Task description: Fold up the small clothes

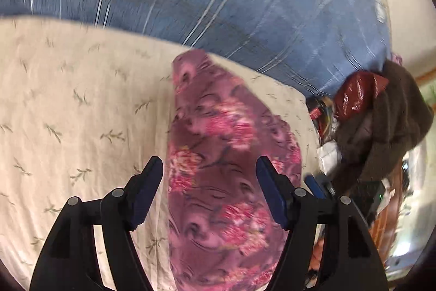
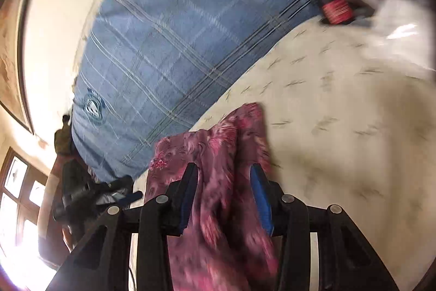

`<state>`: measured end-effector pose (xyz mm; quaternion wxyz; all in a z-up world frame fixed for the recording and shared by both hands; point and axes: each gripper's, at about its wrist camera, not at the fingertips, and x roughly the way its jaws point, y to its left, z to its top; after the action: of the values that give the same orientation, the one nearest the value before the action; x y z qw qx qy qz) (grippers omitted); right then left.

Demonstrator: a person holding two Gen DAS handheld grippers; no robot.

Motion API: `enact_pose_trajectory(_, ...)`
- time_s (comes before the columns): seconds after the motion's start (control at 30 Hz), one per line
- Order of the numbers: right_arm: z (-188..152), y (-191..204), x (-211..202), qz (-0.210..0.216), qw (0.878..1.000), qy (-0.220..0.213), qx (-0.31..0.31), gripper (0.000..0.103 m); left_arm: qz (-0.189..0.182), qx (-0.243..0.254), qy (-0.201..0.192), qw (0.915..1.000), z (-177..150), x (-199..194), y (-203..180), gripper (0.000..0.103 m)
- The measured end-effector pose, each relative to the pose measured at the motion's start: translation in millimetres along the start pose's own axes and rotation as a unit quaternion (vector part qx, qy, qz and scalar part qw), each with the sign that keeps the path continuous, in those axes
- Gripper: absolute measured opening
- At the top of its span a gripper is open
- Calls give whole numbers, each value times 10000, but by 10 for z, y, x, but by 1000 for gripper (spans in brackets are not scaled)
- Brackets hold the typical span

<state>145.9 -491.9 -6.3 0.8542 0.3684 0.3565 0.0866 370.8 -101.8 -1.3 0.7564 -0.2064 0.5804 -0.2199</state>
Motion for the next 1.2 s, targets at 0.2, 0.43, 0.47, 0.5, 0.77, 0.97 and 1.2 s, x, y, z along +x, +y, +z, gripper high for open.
enact_pose_trajectory(0.2,216,273,416,-152,9982,178,-560,4,-192,-276,-7,9994,164,195,-14,68)
enact_pose_trajectory(0.43,251,-99,546,-1126,9914,365,-567,4,1028,56,179,9945,287,547,6,37)
enact_pose_trajectory(0.47,245,-64,445,-981,9932,295,-561,10,829,-38,37,9965,253,423,42,37)
enact_pose_trajectory(0.5,225,-35,342,-885,9942,242,-553,13,734,4,-51,9973,225,323,59,37)
enact_pose_trajectory(0.77,-276,95,-74,-436,9930,543,-958,40,-154,407,183,9989,-656,-93,40,53)
enact_pose_trajectory(0.97,-600,248,-336,-70,9880,323,-1507,9,339,837,147,9958,-1229,-56,-17,59)
enact_pose_trajectory(1.2,-808,283,-482,-562,9822,340,-1760,23,-124,766,66,9970,-1366,-393,-22,55)
